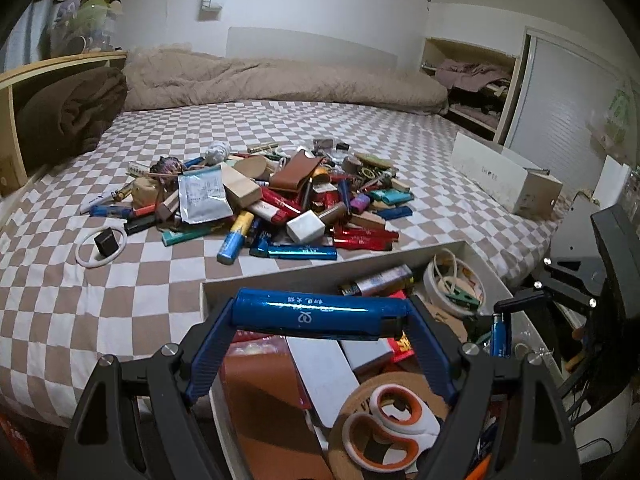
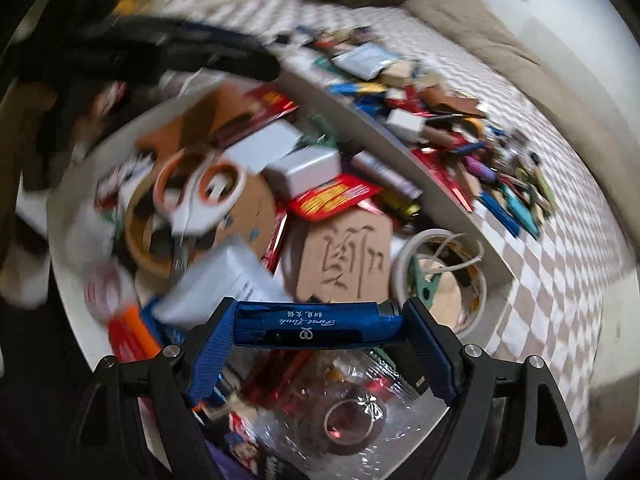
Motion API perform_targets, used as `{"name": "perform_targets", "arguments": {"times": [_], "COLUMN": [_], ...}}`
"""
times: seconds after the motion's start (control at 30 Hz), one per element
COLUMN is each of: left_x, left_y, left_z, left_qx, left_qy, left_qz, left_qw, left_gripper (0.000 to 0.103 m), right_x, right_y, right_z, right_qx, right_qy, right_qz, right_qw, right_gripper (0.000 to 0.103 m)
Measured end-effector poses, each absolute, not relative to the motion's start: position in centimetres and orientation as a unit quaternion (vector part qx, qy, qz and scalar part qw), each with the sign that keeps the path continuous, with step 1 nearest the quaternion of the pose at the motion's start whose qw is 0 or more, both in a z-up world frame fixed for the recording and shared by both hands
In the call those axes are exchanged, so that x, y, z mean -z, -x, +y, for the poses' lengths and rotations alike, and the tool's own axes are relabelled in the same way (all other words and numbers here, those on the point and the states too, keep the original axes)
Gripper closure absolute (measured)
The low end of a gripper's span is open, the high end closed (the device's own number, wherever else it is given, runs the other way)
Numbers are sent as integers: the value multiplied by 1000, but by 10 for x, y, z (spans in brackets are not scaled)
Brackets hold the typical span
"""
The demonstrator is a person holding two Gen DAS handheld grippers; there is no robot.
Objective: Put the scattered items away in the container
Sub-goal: 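Open the right tool to drop its blue lighter into the box while the left tool holds its lighter, then open the left tool to drop its blue lighter into the box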
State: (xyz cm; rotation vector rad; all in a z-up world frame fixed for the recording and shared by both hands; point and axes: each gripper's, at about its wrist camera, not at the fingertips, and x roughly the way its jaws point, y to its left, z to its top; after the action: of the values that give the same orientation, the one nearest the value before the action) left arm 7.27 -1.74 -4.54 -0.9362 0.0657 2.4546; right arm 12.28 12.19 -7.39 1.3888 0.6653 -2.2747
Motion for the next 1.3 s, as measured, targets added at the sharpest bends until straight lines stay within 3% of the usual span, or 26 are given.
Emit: {"name": "perform_targets", "arguments": {"times": [0.5,0.6,0.63,0.67,1.3], "left_x": [53,56,56,57,72], "left_y": [-84,-85,-85,-85,-77], "left_z": [-3,1,4,6,74], "left_qx": [-882,-873,-870,-866,-769], "left_qy": [367,375,379,382,455], "left_qz": [50,56,61,68,170], "left_qw": [292,305,310,315,417], "left_gripper": [20,20,20,20,20], "right_x": [89,89,88,86,77], "right_y": [-129,-132,-133,-134,-146], "right_z": [105,110,113,116,156], "right_qx": [655,654,661,666,733], "right_qy": [-533,-531,-528,-525,-512], "right_qz": [385,374,364,355,238], "right_qw": [372,388,390,393,380], "right_gripper": [20,17,5,0,0]}}
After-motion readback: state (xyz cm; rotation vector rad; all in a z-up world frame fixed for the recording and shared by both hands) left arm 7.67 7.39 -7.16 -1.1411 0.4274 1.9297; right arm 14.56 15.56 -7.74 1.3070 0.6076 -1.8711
